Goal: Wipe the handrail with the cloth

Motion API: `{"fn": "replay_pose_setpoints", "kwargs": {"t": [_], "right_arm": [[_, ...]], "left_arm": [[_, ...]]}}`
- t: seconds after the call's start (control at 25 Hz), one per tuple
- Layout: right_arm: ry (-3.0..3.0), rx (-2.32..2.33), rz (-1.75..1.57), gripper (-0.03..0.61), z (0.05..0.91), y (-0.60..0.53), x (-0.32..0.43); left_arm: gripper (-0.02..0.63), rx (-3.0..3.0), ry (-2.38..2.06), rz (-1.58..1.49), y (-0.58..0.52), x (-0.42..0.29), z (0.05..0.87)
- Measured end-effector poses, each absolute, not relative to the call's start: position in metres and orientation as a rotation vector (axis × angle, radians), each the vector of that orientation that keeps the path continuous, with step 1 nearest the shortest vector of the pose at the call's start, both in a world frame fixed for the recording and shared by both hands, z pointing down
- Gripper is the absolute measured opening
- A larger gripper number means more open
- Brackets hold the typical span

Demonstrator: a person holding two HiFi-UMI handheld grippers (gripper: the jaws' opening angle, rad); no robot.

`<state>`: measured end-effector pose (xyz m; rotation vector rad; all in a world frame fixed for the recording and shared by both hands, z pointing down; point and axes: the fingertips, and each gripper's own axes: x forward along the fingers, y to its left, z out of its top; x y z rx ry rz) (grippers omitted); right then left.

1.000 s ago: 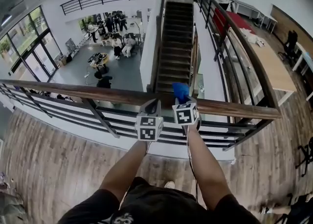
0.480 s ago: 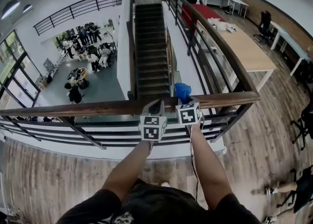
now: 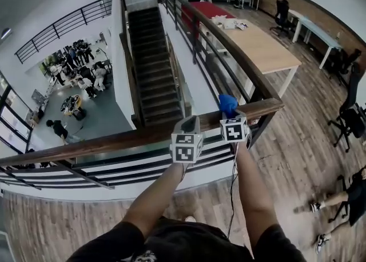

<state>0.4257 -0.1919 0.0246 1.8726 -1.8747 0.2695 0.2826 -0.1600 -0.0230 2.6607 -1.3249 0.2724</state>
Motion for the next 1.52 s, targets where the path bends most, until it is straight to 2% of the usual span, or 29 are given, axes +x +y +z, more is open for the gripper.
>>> {"fn": "replay_pose_setpoints", "kwargs": {"t": [0.6, 1.0, 1.12, 1.24, 1.52], "right_arm": [[-1.624, 2.018, 0.299, 0.104, 0.029, -0.203, 0.610], [-1.458, 2.027, 0.298, 0.104, 0.025, -0.205, 0.688], [-1.442, 2.050, 0.241, 0.104, 0.020, -0.202, 0.677], [-1.557, 2.099, 0.116, 0.104, -0.004, -0.200, 0.631], [-1.926, 2.045, -0.010, 0.104, -0.033, -0.163, 0.437]], "left_arm": [[0.005, 2.778, -1.081, 0.352, -0.168, 0.424, -0.022], [0.005, 2.798, -1.075, 0.328, -0.167, 0.408, -0.027], [0.005, 2.758, -1.081, 0.300, -0.172, 0.387, -0.023], [0.004, 2.747, -1.133, 0.270, -0.175, 0.361, -0.029], [0.005, 2.755, -1.306, 0.195, -0.169, 0.266, -0.043]]}}
